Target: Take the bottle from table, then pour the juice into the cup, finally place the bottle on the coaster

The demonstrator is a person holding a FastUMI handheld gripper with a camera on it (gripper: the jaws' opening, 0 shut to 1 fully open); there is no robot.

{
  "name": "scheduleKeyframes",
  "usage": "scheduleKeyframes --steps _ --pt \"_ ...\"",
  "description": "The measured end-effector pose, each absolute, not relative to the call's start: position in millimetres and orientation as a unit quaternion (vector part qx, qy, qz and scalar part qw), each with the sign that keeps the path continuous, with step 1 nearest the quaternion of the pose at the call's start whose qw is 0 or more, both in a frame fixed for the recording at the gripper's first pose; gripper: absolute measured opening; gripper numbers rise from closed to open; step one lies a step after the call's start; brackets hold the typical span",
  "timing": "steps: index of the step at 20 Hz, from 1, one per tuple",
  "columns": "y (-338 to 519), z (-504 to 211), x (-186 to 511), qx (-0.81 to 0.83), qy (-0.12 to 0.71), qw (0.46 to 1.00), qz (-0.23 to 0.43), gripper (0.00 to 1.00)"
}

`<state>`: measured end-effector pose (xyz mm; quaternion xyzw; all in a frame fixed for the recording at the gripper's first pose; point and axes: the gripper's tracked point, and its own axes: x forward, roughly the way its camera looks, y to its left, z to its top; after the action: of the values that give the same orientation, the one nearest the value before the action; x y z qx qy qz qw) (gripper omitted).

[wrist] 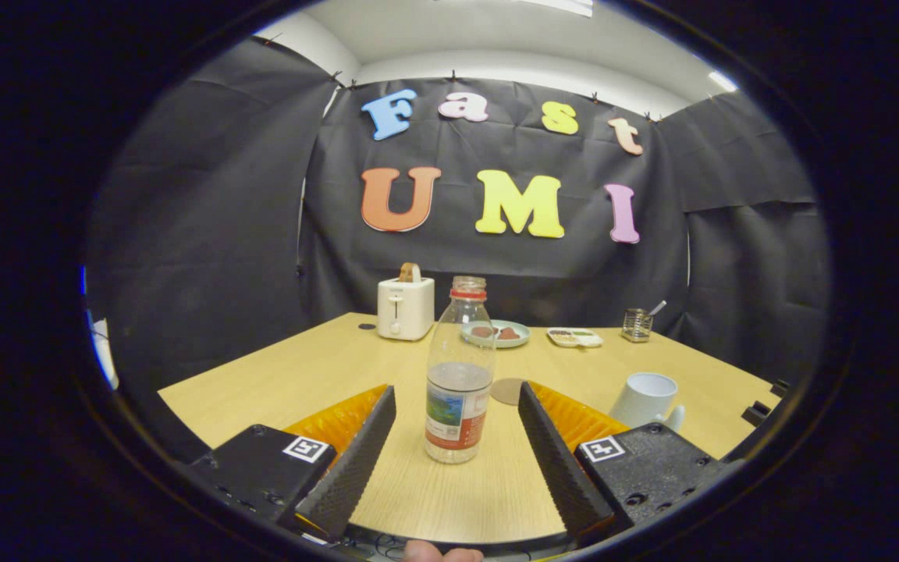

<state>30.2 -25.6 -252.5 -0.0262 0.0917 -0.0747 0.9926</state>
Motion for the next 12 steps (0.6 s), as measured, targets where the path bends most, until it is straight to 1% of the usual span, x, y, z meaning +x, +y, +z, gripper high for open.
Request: scheduleKeyframes --steps 6,12 --pt "-34 -281 63 -0.018 0.101 0.991 -0.085 1.00" --pt "-37 -292 92 -0.041 0.109 0.990 -0.084 1.00"
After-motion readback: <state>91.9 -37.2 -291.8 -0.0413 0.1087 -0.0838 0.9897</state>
